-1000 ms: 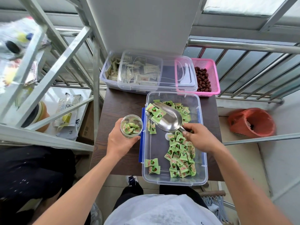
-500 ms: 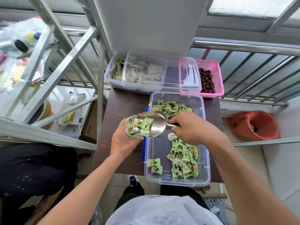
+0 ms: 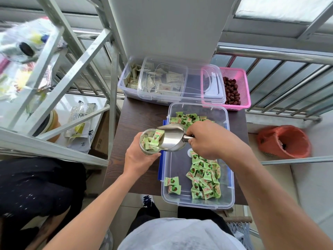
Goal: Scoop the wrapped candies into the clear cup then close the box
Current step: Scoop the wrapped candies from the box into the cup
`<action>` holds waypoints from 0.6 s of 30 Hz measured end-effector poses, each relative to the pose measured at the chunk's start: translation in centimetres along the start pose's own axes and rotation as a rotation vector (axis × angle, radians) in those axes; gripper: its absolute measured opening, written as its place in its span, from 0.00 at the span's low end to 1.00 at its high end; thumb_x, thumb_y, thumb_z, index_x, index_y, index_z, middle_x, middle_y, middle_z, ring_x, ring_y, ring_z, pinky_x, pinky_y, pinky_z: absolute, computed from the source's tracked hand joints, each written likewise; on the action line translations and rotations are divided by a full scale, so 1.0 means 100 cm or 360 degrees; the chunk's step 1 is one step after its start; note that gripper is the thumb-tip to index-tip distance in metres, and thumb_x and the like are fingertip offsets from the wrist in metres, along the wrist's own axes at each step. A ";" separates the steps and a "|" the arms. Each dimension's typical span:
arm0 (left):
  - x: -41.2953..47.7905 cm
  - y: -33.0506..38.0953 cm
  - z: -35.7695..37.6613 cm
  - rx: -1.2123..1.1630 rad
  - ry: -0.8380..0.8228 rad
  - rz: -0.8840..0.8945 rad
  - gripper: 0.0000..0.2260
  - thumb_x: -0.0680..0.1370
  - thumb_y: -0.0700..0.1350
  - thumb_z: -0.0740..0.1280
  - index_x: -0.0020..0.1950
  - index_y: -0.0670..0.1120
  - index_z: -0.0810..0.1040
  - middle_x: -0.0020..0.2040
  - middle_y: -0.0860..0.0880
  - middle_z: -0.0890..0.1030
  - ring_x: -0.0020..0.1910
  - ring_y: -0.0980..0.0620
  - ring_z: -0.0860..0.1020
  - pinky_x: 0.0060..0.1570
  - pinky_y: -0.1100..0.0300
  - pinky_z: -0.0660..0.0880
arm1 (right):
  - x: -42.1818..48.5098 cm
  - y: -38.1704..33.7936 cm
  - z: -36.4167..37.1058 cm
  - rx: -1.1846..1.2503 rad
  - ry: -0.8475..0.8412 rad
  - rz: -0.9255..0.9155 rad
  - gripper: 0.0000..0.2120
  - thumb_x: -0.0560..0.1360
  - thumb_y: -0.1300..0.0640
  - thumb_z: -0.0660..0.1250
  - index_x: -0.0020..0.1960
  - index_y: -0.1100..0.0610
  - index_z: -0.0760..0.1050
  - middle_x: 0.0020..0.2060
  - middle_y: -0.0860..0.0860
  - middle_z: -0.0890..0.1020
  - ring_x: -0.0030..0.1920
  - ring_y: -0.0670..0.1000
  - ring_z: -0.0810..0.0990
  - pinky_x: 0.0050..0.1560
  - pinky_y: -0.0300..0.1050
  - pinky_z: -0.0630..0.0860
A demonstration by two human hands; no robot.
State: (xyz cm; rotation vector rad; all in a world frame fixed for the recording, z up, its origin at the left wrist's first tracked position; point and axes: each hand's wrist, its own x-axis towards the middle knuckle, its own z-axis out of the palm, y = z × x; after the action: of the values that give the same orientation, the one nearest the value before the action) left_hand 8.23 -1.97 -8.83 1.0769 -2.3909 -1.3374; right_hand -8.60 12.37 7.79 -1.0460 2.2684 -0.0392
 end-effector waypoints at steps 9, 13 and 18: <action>0.000 -0.005 0.001 -0.0032 0.0024 -0.0044 0.35 0.64 0.50 0.83 0.58 0.75 0.67 0.52 0.65 0.79 0.53 0.66 0.78 0.54 0.64 0.76 | -0.010 0.010 -0.012 0.0018 -0.0052 -0.0009 0.08 0.75 0.62 0.62 0.39 0.56 0.78 0.35 0.55 0.82 0.37 0.57 0.80 0.36 0.50 0.77; 0.003 -0.011 0.001 -0.0035 0.0067 -0.0097 0.36 0.63 0.51 0.84 0.63 0.65 0.68 0.55 0.60 0.80 0.56 0.56 0.78 0.57 0.59 0.75 | -0.004 0.040 -0.014 0.0225 0.0067 0.0139 0.14 0.77 0.60 0.63 0.34 0.50 0.76 0.33 0.53 0.79 0.35 0.54 0.76 0.31 0.45 0.70; 0.008 -0.008 0.001 -0.0214 0.0339 -0.0327 0.37 0.63 0.51 0.84 0.68 0.54 0.72 0.58 0.57 0.79 0.58 0.54 0.77 0.57 0.62 0.70 | 0.014 0.079 0.025 0.0308 0.0037 0.0482 0.10 0.77 0.59 0.62 0.49 0.60 0.81 0.37 0.57 0.81 0.36 0.56 0.78 0.35 0.47 0.74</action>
State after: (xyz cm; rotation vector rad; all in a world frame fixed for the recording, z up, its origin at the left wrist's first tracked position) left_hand 8.02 -2.71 -9.67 1.3797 -2.0542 -1.3471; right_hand -13.24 17.34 2.81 -0.5995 2.3655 -0.1421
